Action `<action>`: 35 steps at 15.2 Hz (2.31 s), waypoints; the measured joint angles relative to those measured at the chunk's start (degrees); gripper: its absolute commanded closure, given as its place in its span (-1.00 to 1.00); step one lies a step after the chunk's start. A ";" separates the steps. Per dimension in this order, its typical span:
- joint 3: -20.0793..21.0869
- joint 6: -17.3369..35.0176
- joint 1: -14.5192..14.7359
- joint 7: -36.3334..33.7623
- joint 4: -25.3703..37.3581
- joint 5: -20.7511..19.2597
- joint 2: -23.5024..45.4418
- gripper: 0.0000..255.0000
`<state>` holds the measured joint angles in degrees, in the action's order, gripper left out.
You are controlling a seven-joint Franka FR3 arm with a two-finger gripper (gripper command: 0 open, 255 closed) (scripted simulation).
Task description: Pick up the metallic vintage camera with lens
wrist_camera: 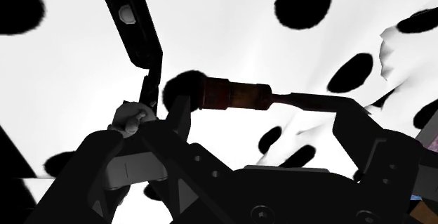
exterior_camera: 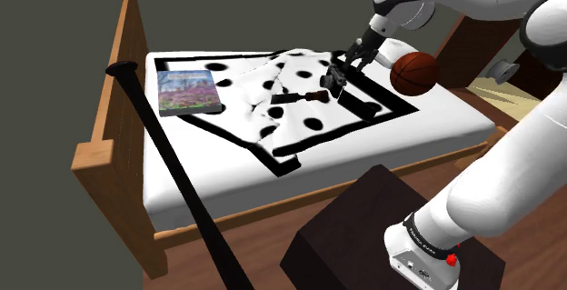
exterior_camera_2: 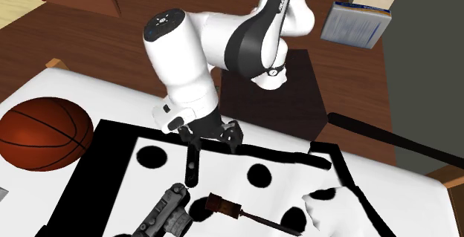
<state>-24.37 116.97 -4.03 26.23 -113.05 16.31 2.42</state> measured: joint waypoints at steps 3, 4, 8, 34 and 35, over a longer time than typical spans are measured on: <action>-0.72 -0.01 -1.63 3.07 4.84 3.48 6.97 -1.00; -0.88 -0.41 -2.48 4.20 7.07 4.73 9.60 -1.00; -0.72 -1.79 -5.82 7.10 14.98 8.68 18.67 -1.00; 1.21 -1.14 -11.45 10.53 26.01 14.05 33.41 1.00; 1.11 -1.68 -11.37 10.21 26.31 13.84 33.13 1.00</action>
<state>-23.26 115.29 -15.40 36.44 -86.74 30.15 35.55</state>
